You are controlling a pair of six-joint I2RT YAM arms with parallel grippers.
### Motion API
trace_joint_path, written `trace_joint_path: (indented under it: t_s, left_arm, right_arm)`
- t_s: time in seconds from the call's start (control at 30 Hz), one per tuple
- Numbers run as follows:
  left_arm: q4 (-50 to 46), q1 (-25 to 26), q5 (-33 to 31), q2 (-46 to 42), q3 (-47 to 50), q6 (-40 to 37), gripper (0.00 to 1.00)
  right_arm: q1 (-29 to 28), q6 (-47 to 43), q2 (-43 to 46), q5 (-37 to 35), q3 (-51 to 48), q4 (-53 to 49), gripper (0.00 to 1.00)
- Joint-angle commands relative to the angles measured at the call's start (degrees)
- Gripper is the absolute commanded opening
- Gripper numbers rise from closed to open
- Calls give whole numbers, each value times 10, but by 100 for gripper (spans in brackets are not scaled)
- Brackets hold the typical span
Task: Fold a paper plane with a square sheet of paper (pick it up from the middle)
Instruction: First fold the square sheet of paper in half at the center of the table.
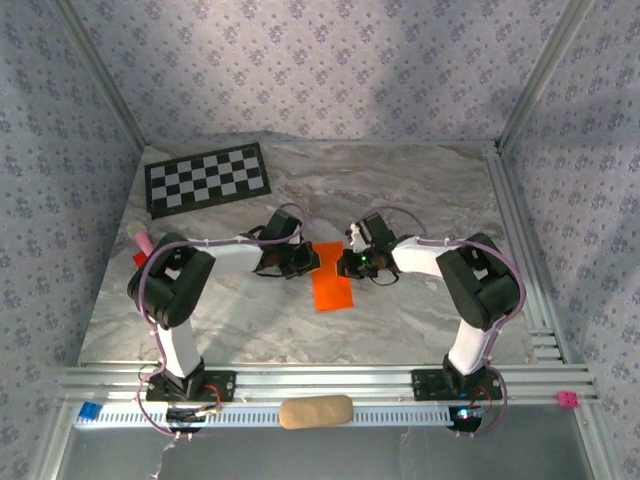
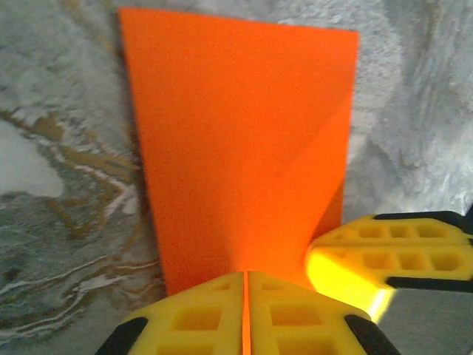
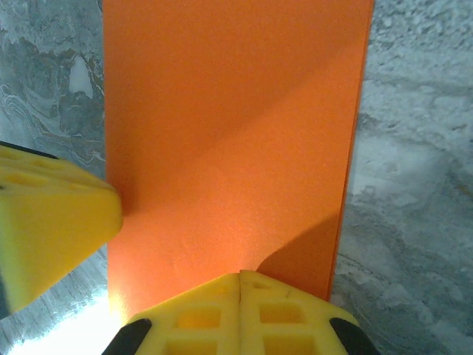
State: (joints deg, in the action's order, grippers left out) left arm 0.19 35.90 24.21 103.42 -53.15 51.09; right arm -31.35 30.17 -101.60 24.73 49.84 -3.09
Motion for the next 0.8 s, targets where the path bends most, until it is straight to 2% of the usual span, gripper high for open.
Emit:
trace_joint_path:
  t_s: [0.0,0.17,0.37,0.57,0.77]
  left_arm:
    - [37,-1,0,12,23,9,11]
    - [28,-2,-17,3,48,-8,11]
    - [-18,0,-23,-39,26,-28,13]
    - [-33,31,-21,-79,19,-3,15]
    - [-1,63,-12,-60,46,20,14]
  right_arm:
    - [4,-3,-22,-54,-33,-94,0]
    - [4,-1,-22,-54,-35,-91,0]
    - [4,0,-19,-52,-32,-91,0]
    - [3,2,-19,-51,-30,-90,0]
    - [3,3,-21,-54,-32,-90,0]
